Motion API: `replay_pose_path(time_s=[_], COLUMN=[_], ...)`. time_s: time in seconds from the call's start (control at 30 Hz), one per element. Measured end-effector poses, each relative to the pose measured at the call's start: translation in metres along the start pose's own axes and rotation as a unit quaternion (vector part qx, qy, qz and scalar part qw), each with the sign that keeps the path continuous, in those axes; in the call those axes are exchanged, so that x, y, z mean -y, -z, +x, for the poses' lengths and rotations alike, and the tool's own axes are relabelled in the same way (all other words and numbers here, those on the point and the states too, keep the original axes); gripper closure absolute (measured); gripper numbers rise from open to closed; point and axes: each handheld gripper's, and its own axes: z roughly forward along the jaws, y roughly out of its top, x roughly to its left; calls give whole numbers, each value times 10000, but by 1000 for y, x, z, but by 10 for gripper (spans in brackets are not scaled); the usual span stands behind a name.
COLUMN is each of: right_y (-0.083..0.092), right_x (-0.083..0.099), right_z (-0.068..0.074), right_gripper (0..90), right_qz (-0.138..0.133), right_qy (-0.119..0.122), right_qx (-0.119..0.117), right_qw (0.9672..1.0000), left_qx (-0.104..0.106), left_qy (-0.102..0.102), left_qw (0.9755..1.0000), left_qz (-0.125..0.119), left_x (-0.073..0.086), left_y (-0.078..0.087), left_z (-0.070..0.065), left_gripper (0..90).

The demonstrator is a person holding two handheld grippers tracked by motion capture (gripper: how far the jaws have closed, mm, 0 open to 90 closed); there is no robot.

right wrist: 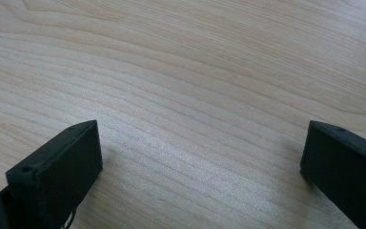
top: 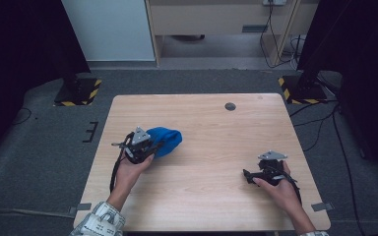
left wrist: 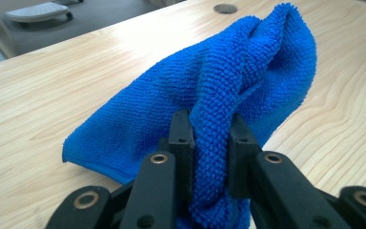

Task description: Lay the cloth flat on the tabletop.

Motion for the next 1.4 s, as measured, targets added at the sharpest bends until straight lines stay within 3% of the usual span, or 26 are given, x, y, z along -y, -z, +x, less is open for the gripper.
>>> replay_pose_path(time_s=[0.5,0.77,0.97,1.17,1.4], right_y=[0,0,0,0,0], right_x=[0,0,0,0,0], right_z=[0,0,0,0,0], right_gripper=[5,5,5,5,5], right_qz=[-2,-2,-2,-4,-3], right_qy=[14,-1,2,5,2], right_qx=[-2,-8,-9,-7,-9], right_qw=[10000,10000,10000,10000,10000], left_qx=[316,512,730,962,1273], left_qy=[-196,-385,-687,-882,-902], left_qw=[9993,9979,9947,9912,9873], left_qz=[-91,45,234,230,305], left_x=[-34,-41,-39,-30,-13], left_y=[-27,-49,-62,-70,-76], left_z=[-31,-53,-74,-87,-92], left_gripper=[765,764,764,762,760])
